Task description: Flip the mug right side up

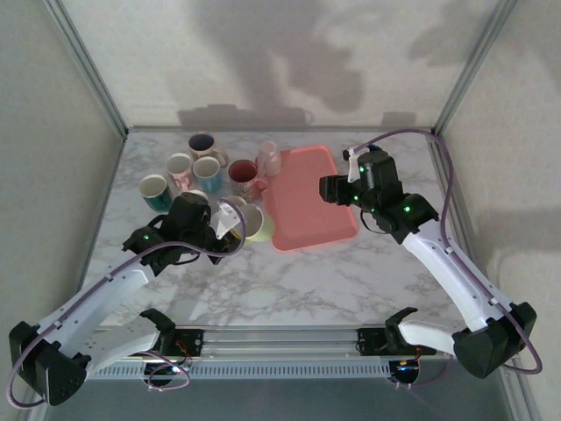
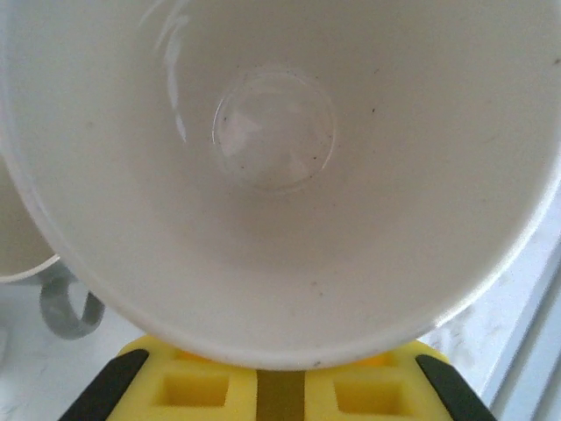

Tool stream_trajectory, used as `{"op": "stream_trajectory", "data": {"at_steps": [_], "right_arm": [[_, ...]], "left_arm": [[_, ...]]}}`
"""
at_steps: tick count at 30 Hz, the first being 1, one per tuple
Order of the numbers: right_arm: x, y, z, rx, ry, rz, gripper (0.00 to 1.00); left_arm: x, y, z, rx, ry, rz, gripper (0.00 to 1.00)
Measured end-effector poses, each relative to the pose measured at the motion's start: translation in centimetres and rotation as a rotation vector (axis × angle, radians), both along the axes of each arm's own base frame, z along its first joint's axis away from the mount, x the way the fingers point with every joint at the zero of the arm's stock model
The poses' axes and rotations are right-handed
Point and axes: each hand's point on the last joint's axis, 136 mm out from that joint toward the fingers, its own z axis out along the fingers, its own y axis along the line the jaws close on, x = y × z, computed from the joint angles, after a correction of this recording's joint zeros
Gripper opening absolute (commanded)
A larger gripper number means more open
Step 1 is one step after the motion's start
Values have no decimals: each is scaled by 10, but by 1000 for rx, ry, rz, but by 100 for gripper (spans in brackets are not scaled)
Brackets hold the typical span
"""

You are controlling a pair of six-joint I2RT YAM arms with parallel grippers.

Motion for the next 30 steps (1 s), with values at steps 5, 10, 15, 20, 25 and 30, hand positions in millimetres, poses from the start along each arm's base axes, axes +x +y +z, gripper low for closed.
{"op": "stream_trajectory", "data": {"at_steps": [5,10,15,20,25,30], "right_arm": [[4,3,-11,-7,32,8,67],[10,5,-26,-24,76,8,67],[15,9,-47,-40,133,18,67],[23,16,-66,-61,189,35,67],[30,21,-74,-65,215,42,66],[41,29,-83,-68,242,50,67]], "left_arm": [[12,14,-32,156,39,59,0],[14,20,-55,245,85,77,0],[13,19,-70,293,118,64,0],[10,15,-84,329,154,44,0],[9,14,-93,352,177,35,1],[9,14,-103,378,200,32,4]]}}
